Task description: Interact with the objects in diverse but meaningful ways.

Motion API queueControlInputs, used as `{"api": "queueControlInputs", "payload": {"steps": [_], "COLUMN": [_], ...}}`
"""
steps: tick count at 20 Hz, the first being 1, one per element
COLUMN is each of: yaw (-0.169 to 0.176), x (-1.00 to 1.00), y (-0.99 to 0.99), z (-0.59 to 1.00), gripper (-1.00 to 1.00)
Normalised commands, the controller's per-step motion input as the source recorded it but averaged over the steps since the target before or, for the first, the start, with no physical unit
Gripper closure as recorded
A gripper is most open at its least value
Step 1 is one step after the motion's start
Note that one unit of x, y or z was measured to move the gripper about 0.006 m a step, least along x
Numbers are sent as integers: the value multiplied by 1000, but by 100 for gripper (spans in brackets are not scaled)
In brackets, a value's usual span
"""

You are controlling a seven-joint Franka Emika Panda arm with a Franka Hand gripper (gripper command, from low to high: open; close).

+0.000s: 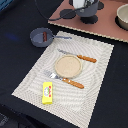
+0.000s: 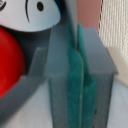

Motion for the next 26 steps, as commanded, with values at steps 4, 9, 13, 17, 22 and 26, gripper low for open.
{"api": "queueControlInputs", "payload": {"steps": [4, 9, 13, 17, 22, 26], "yaw": [-2, 55, 82, 71, 68, 30], "x": [207, -431, -846, -989, -931, -346], "y": [285, 201, 103, 34, 74, 200], "z": [-156, -171, -71, -5, -11, 14], "gripper": [100, 100, 100, 100, 100, 100]}}
